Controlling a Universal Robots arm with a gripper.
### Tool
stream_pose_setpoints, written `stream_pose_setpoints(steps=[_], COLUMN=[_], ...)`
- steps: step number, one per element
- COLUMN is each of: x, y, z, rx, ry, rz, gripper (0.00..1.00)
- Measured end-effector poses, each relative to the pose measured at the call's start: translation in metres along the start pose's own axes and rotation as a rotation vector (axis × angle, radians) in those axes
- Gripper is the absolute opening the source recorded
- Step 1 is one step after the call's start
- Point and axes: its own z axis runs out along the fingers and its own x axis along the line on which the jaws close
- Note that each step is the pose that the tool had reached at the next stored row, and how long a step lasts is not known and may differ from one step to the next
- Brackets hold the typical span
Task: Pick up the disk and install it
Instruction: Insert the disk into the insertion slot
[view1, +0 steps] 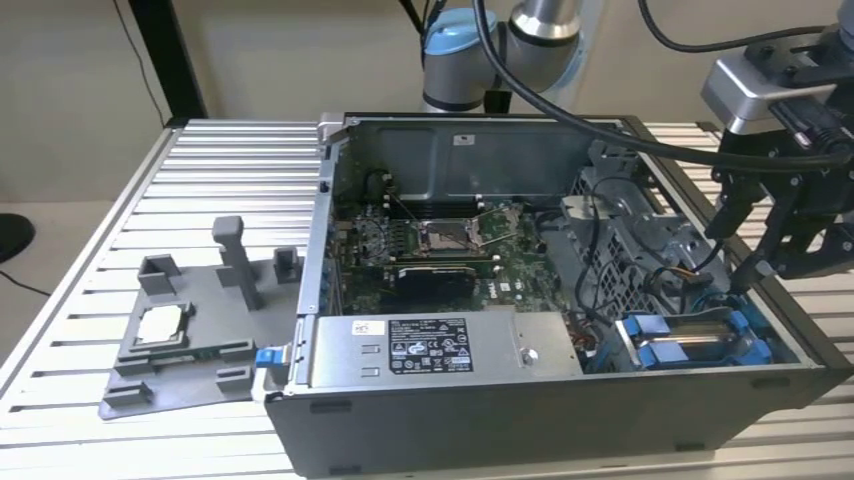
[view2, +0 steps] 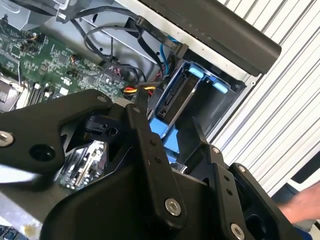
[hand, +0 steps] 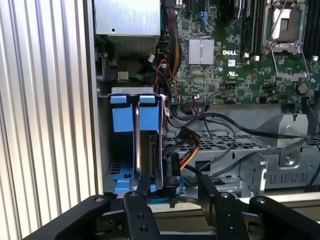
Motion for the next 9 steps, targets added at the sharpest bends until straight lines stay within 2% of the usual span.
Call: stream_pose_setpoints(steps=[9], x=[-0.0008], y=[0.0001], z=[0.001], rx=[0.0019], ry=[0.0005], rz=[0.001], gripper=[1.0])
